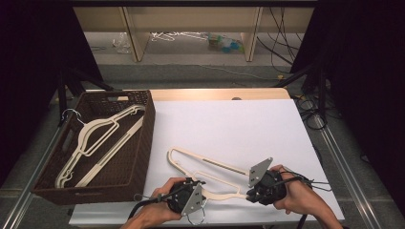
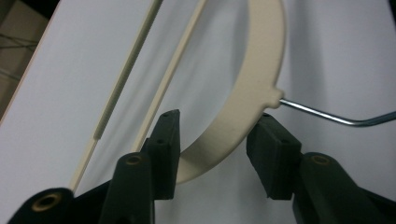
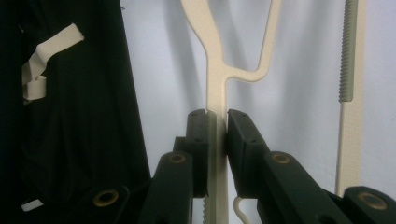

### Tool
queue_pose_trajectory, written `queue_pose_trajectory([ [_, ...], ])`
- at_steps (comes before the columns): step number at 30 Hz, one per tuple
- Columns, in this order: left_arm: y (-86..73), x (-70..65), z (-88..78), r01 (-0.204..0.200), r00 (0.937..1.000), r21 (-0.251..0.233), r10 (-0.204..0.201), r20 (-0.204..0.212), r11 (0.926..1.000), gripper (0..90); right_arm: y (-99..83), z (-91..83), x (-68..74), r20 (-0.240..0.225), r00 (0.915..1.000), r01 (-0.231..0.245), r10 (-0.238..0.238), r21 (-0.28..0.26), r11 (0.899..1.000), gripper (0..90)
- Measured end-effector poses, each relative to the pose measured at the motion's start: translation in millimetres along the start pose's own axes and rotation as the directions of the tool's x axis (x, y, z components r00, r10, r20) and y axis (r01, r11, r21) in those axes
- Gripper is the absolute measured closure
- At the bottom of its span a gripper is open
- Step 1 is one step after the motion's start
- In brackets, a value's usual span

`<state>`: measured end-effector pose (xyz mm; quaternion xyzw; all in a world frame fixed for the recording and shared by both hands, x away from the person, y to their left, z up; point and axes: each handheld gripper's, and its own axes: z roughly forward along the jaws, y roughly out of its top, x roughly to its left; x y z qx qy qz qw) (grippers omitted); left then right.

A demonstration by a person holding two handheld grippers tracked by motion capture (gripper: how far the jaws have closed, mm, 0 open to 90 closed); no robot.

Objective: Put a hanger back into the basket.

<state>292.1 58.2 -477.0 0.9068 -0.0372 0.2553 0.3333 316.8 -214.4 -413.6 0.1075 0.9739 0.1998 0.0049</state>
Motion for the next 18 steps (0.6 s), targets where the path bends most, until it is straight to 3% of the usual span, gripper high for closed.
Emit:
queue_pose_trajectory([
  [2,5.0,0.7,-0.3,-0.096,0.9954,0.008,0.095,0.007,0.9954,61.2,-0.9,0.3,-0.5,-0.018,0.9998,0.003,-0.002,0.012,1.000,79.5],
  [3,6.8,0.0,-0.7,-0.113,0.9936,0.016,0.113,0.004,0.9935,63.0,-1.4,0.6,-1.0,-0.015,0.9999,0.004,-0.004,0.009,1.000,79.6],
  [9,11.7,0.9,-3.1,-0.151,0.9877,0.016,0.150,0.044,0.9885,69.4,-6.7,2.1,-3.9,-0.011,0.9999,-0.005,0.005,-0.006,1.000,79.5],
  [13,15.5,4.3,-5.7,-0.178,0.9828,0.011,0.178,0.050,0.9839,72.6,-11.1,3.7,-7.7,-0.042,0.9989,-0.023,0.021,-0.033,0.999,81.3],
  [18,19.2,8.3,-6.5,-0.203,0.9784,-0.005,0.204,0.036,0.9791,75.9,-18.4,-3.3,-14.0,-0.015,0.9976,-0.068,0.067,-0.075,0.995,70.7],
])
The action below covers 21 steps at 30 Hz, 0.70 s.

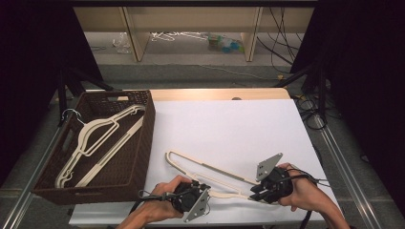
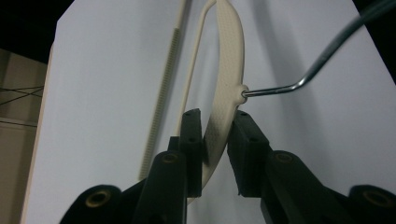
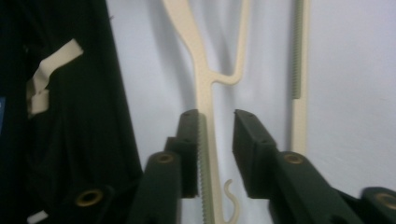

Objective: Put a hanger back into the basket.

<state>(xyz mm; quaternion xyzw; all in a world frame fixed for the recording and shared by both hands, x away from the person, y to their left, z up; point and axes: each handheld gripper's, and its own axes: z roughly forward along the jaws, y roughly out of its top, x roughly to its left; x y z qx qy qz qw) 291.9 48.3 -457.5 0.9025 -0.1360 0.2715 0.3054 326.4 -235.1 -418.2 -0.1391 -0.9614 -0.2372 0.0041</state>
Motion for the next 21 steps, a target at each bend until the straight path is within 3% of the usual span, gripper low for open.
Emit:
queue_pose_trajectory([
  [3,2.9,7.3,-3.9,0.011,0.9995,-0.025,-0.011,-0.028,0.9996,77.8,0.8,-8.0,-0.4,0.030,0.9988,-0.037,0.039,-0.053,0.998,55.2],
  [6,7.4,14.9,-9.9,0.009,0.9973,-0.025,-0.010,-0.072,0.9997,80.4,4.7,-16.7,2.1,0.078,0.9924,-0.086,0.095,-0.109,0.990,42.0],
  [7,9.3,17.2,-10.6,0.010,0.9972,-0.029,-0.013,-0.074,0.9995,80.9,5.3,-17.9,2.8,0.089,0.9907,-0.092,0.103,-0.122,0.988,40.1],
  [8,11.3,17.5,-9.5,0.042,0.9957,-0.054,-0.046,-0.081,0.9977,81.3,5.9,-19.3,3.4,0.107,0.9878,-0.098,0.113,-0.139,0.985,38.3],
  [10,15.8,23.4,-12.6,0.006,0.9954,-0.015,-0.007,-0.095,0.9999,84.0,7.4,-23.9,3.8,0.142,0.9798,-0.111,0.141,-0.200,0.974,34.5],
  [12,19.5,29.6,-14.9,0.020,0.9944,-0.020,-0.022,-0.103,0.9996,84.6,7.6,-26.4,4.7,0.157,0.9747,-0.123,0.159,-0.217,0.968,33.0],
  [14,21.1,33.8,-16.3,0.059,0.9914,-0.039,-0.063,-0.114,0.9975,85.5,6.8,-32.6,5.8,0.190,0.9660,-0.123,0.176,-0.259,0.958,30.6],
  [15,21.9,35.7,-16.6,0.100,0.9873,-0.065,-0.107,-0.117,0.9928,85.6,6.9,-35.0,6.1,0.195,0.9635,-0.127,0.183,-0.270,0.954,29.6],
  [16,22.0,42.4,-21.7,0.074,0.9900,-0.021,-0.076,-0.119,0.9970,85.7,7.1,-38.1,6.6,0.212,0.9576,-0.129,0.195,-0.289,0.949,29.4],
  [19,19.8,52.6,-26.8,0.141,0.9785,-0.034,-0.144,-0.148,0.9895,85.7,7.8,-49.3,7.8,0.247,0.9469,-0.116,0.206,-0.336,0.935,29.4],
  [20,18.4,56.3,-29.1,0.158,0.9746,-0.030,-0.161,-0.156,0.9870,85.7,8.0,-53.2,7.9,0.242,0.9497,-0.112,0.199,-0.330,0.937,29.3],
  [21,16.1,61.1,-32.3,0.177,0.9711,-0.021,-0.178,-0.159,0.9840,85.7,8.4,-56.6,8.9,0.259,0.9437,-0.109,0.206,-0.345,0.932,28.6],
])
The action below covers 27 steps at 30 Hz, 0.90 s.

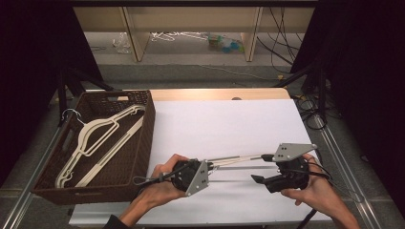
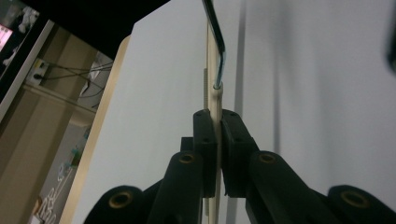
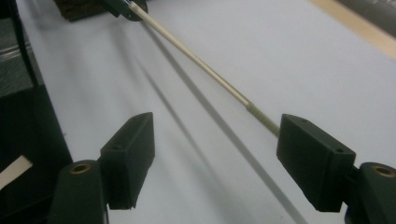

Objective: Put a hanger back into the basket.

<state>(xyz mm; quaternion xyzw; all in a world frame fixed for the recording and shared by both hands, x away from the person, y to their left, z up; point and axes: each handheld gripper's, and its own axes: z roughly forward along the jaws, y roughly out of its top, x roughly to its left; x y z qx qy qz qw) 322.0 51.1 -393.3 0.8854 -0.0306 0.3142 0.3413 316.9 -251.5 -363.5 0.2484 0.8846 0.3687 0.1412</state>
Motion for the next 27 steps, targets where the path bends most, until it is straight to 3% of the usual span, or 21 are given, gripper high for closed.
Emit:
queue_pose_trajectory([
  [3,-4.1,8.5,-2.1,0.086,0.9961,-0.016,-0.086,-0.020,0.9962,85.7,3.0,-8.1,0.4,0.023,0.9997,0.003,-0.002,-0.038,0.999,27.8],
  [8,-6.1,28.4,-12.6,0.191,0.9805,-0.046,-0.193,-0.040,0.9806,85.7,5.8,-15.0,1.6,0.051,0.9987,0.002,0.002,-0.084,0.996,26.6],
  [11,-4.4,42.0,-20.5,0.273,0.9599,-0.082,-0.277,-0.042,0.9585,85.7,6.5,-14.3,3.4,0.053,0.9986,-0.004,0.008,-0.086,0.996,25.7],
  [12,-3.8,48.0,-24.2,0.308,0.9492,-0.101,-0.313,-0.034,0.9460,85.7,6.0,-13.4,4.1,0.051,0.9987,-0.001,0.006,-0.089,0.996,25.7],
  [14,-2.8,55.0,-29.9,0.345,0.9357,-0.130,-0.352,-0.029,0.9295,85.7,4.5,-10.5,5.7,0.045,0.9990,0.004,-0.001,-0.087,0.996,25.6],
  [15,-2.4,59.3,-34.2,0.357,0.9312,-0.129,-0.363,-0.029,0.9253,85.7,4.0,-9.5,6.2,0.043,0.9991,0.006,-0.002,-0.084,0.996,25.6],
  [18,-1.4,70.3,-44.5,0.426,0.9014,-0.163,-0.433,-0.008,0.8899,85.7,3.0,-6.8,7.4,0.025,0.9997,0.007,-0.005,-0.073,0.997,25.6],
  [21,-1.3,78.1,-59.2,0.505,0.8589,-0.194,-0.512,0.014,0.8413,85.7,1.9,-4.0,8.9,0.019,0.9998,0.012,-0.011,-0.073,0.997,25.6],
  [22,-1.5,80.7,-64.8,0.520,0.8497,-0.206,-0.527,0.025,0.8289,85.7,1.7,-4.0,9.5,0.021,0.9997,0.011,-0.009,-0.071,0.997,25.5],
  [25,-2.2,86.9,-80.4,0.588,0.8046,-0.224,-0.591,0.061,0.7774,85.7,0.3,-2.2,12.8,0.015,0.9998,0.013,-0.012,-0.072,0.997,25.5],
  [27,-2.5,90.8,-90.3,0.614,0.7852,-0.222,-0.614,0.079,0.7571,85.7,-0.2,-0.5,15.9,0.005,0.9997,0.022,-0.022,-0.065,0.998,25.5],
])
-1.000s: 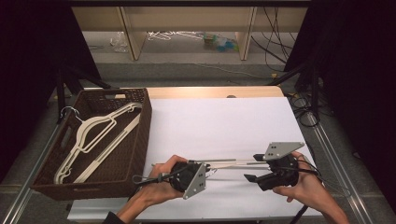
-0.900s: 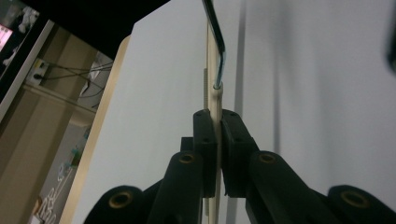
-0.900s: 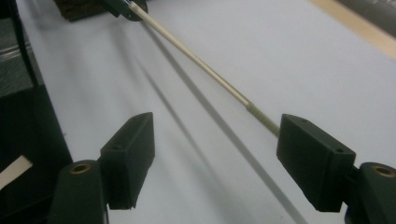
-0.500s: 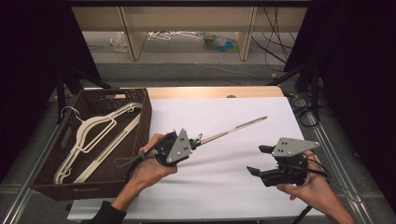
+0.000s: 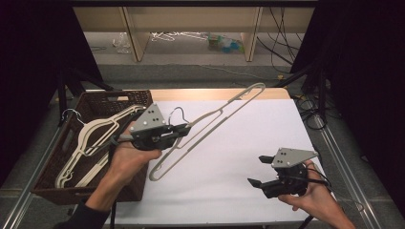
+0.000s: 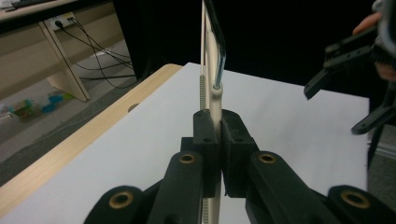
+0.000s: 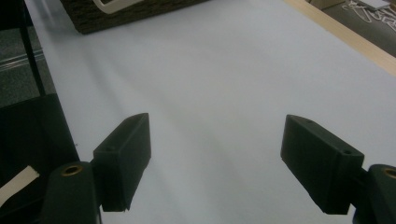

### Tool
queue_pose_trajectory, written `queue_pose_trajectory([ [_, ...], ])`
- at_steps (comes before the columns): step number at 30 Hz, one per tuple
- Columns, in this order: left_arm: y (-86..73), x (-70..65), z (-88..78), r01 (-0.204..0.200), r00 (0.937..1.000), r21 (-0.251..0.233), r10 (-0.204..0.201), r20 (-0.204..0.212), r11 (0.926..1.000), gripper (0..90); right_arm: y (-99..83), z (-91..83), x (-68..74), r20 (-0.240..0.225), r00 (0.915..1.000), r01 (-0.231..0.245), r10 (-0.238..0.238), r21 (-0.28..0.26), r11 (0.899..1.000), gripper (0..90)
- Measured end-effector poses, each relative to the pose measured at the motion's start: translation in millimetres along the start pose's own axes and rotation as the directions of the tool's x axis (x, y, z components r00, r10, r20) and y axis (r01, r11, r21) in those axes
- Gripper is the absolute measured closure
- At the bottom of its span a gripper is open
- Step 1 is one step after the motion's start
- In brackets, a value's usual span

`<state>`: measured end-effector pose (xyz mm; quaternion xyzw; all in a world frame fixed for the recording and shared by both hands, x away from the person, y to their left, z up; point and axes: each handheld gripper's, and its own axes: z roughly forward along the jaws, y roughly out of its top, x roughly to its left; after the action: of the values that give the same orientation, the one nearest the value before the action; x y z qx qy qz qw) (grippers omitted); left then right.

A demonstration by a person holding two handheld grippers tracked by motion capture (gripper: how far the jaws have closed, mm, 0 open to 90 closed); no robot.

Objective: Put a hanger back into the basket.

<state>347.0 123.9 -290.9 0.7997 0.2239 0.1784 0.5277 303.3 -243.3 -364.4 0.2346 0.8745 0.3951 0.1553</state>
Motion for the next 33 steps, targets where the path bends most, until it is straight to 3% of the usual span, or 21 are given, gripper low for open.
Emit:
queue_pose_trajectory([
  [3,7.4,2.9,-14.3,0.048,0.9988,-0.016,-0.048,0.010,0.9987,85.8,-2.1,5.0,5.7,-0.016,0.9998,0.006,-0.006,0.012,1.000,25.5],
  [8,27.3,7.2,-45.6,0.092,0.9954,-0.053,-0.090,0.032,0.9944,85.7,-11.3,17.0,11.7,-0.034,0.9994,-0.002,0.003,0.029,1.000,24.6],
  [9,27.3,7.2,-45.6,0.092,0.9954,-0.053,-0.090,0.032,0.9944,85.8,-11.3,17.0,11.7,-0.034,0.9994,-0.002,0.003,0.029,1.000,24.6],
  [13,36.7,16.9,-67.0,0.098,0.9952,-0.059,-0.098,0.000,0.9935,85.7,-18.8,23.3,13.1,-0.038,0.9992,-0.012,0.014,0.041,0.999,23.0],
  [16,39.5,28.6,-83.5,0.089,0.9943,-0.057,-0.092,-0.054,0.9944,85.7,-22.2,24.6,14.1,-0.038,0.9991,-0.016,0.017,0.038,0.999,22.6],
  [17,38.5,38.4,-94.3,0.096,0.9906,-0.065,-0.101,-0.092,0.9933,85.7,-22.8,24.8,14.2,-0.037,0.9992,-0.016,0.017,0.033,0.999,22.5],
  [18,38.5,38.4,-94.3,0.096,0.9906,-0.065,-0.101,-0.092,0.9933,85.8,-22.8,24.8,14.2,-0.037,0.9992,-0.016,0.017,0.033,0.999,22.5],
  [25,18.6,70.9,-124.9,0.112,0.9707,-0.054,-0.121,-0.207,0.9922,85.7,-27.2,27.1,13.9,-0.039,0.9991,-0.014,0.016,0.028,0.999,18.6],
  [28,4.2,82.5,-131.5,0.116,0.9637,-0.037,-0.121,-0.238,0.9926,85.7,-28.4,27.7,13.5,-0.037,0.9992,-0.016,0.016,0.023,1.000,17.8],
  [29,-1.0,86.4,-134.0,0.119,0.9587,-0.027,-0.122,-0.257,0.9926,85.7,-28.4,27.9,13.0,-0.035,0.9993,-0.012,0.012,0.014,1.000,17.6],
  [30,-5.7,91.9,-134.7,0.099,0.9598,-0.026,-0.102,-0.261,0.9948,85.7,-28.4,27.1,13.1,-0.027,0.9994,-0.022,0.022,0.011,1.000,17.5],
  [33,-20.5,102.1,-139.1,0.106,0.9483,-0.004,-0.102,-0.301,0.9944,85.7,-28.7,25.2,11.5,0.001,0.9997,-0.026,0.026,-0.025,0.999,17.4],
])
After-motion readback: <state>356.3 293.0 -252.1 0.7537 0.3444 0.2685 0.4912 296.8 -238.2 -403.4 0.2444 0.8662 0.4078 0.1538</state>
